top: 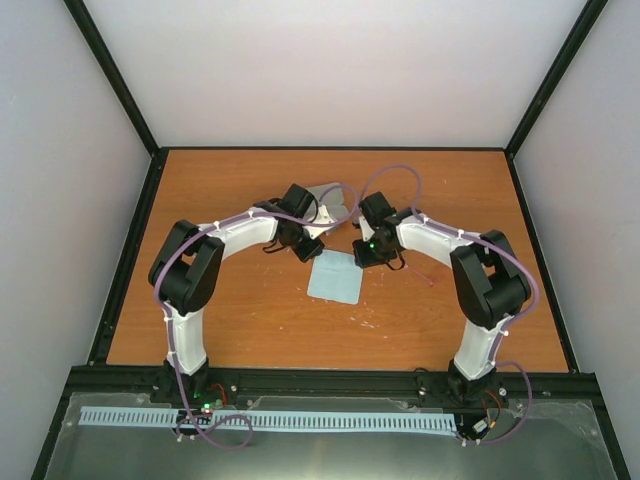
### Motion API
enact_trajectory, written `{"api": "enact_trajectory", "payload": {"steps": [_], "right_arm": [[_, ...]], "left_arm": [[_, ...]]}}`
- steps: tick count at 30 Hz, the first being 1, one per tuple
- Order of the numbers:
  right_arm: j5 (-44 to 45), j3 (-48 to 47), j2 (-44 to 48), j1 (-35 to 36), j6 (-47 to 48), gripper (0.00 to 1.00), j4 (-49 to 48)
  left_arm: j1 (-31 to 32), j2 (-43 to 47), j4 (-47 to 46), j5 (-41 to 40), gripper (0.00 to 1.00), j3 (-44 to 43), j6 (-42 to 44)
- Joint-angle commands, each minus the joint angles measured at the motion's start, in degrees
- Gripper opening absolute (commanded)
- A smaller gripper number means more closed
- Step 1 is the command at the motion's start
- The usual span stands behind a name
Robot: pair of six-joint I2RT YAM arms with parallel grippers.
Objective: Organize the sunglasses
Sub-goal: Fold the glasses cleaning cloth at the center of the board.
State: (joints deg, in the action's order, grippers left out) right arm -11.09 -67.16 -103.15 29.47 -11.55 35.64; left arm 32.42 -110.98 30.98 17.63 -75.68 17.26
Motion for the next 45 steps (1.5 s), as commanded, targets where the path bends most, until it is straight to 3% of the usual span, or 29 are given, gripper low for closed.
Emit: {"api": "enact_trajectory", "payload": {"steps": [1, 13, 16, 27, 33, 45], "right_arm": [[2.22, -2.52, -4.08, 0.56, -0.14, 0.32, 1.29], [4.27, -8.38, -10.68, 0.58, -0.95, 0.27, 2.81], [3.0, -8.06, -11.29, 0.58, -0.84, 0.21, 3.44], [4.21, -5.06, -11.37, 2.29, -0.5, 0.18, 6.06], [5.59, -5.91, -13.62, 3.62, -0.45, 0.03, 7.85], [7.53, -5.54, -5.91, 3.75, -0.24, 0.03, 3.71]], "left_arm": [[0.49, 0.54, -1.09, 0.25, 0.0, 0.04, -0.3], [0.53, 0.5, -1.6, 0.31, 0.0, -0.19, -0.49], [0.53, 0.41, -1.58, 0.29, 0.0, -0.16, -0.51], [0.53, 0.31, -2.15, 0.17, 0.0, 0.28, -0.58], [0.53, 0.32, -2.34, 0.16, 0.0, 0.27, -0.6], [0.53, 1.15, -2.74, 0.16, 0.0, 0.26, -0.77]]}}
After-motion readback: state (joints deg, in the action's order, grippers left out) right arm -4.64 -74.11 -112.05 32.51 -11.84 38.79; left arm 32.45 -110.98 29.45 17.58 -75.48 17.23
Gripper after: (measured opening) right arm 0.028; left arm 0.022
